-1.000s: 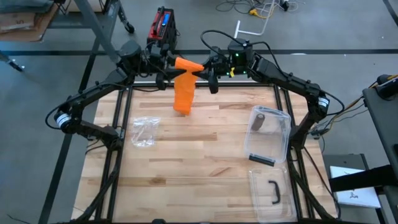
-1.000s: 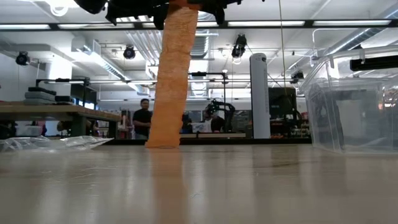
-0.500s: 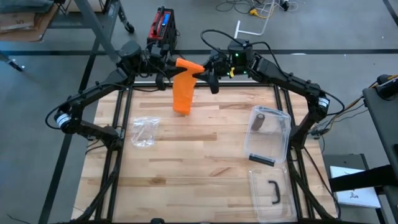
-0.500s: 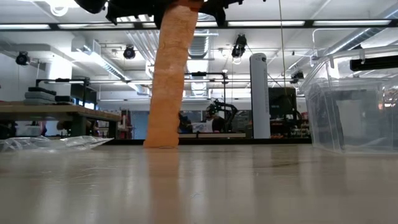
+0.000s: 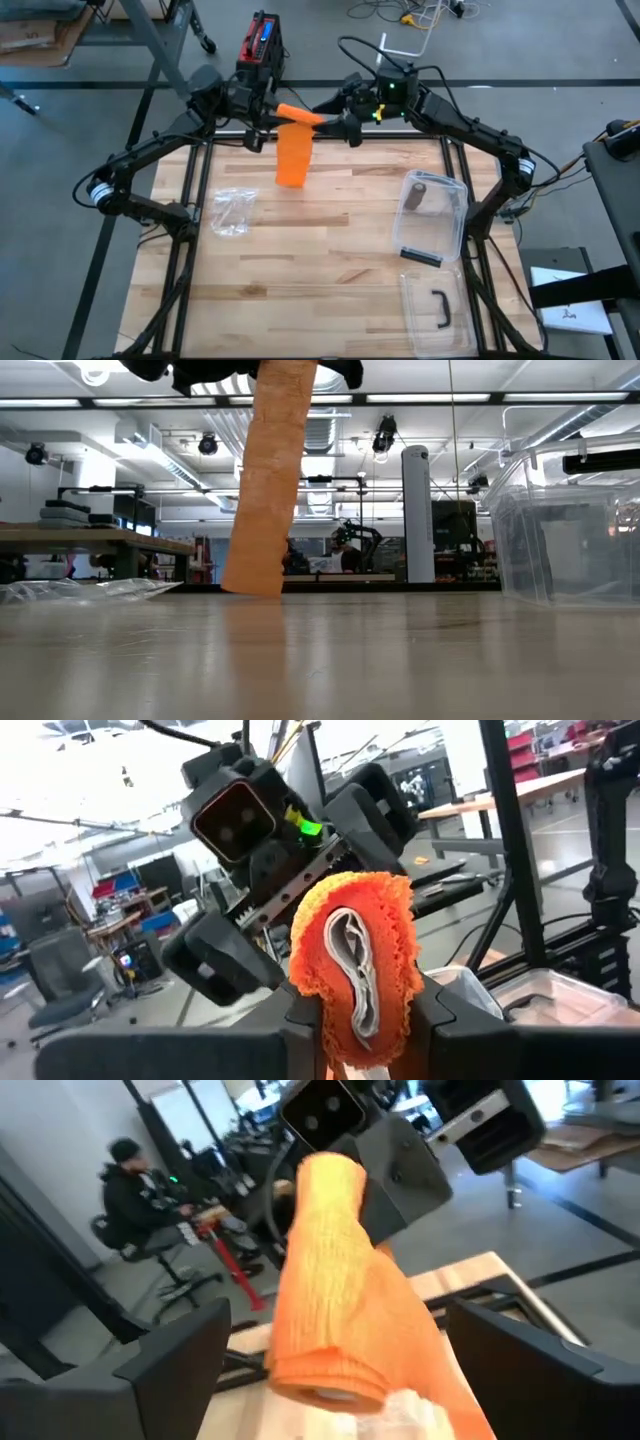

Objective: Roll bandage
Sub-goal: Roll the orange bandage

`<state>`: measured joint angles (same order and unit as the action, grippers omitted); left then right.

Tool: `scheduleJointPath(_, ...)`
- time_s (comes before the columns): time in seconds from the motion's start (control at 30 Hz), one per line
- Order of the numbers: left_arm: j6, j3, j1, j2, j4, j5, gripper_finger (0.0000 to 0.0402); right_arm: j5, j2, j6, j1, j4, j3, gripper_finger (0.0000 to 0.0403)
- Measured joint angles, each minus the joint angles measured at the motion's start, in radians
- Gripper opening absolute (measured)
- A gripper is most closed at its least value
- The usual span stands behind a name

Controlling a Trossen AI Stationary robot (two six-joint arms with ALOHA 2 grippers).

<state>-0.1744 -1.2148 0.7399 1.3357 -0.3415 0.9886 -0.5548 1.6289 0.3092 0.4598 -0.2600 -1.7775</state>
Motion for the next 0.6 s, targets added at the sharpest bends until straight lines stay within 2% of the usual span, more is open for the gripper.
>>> scheduleJointPath(0.27, 0.024, 0.000, -0.015, 0.001, -0.029, 0.018, 0.0065, -0.042, 0.024, 0.015, -0.017, 0.061, 0.000, 0.0369)
scheduleJointPath(0.47, -0.024, 0.000, -0.018, 0.001, -0.042, 0.014, 0.0055, -0.082, 0.036, 0.113, -0.022, 0.086, 0.000, 0.0369)
scheduleJointPath(0.6, -0.092, 0.000, -0.018, 0.001, -0.042, -0.037, 0.0060, -0.083, 0.036, 0.167, -0.026, 0.093, 0.000, 0.0369)
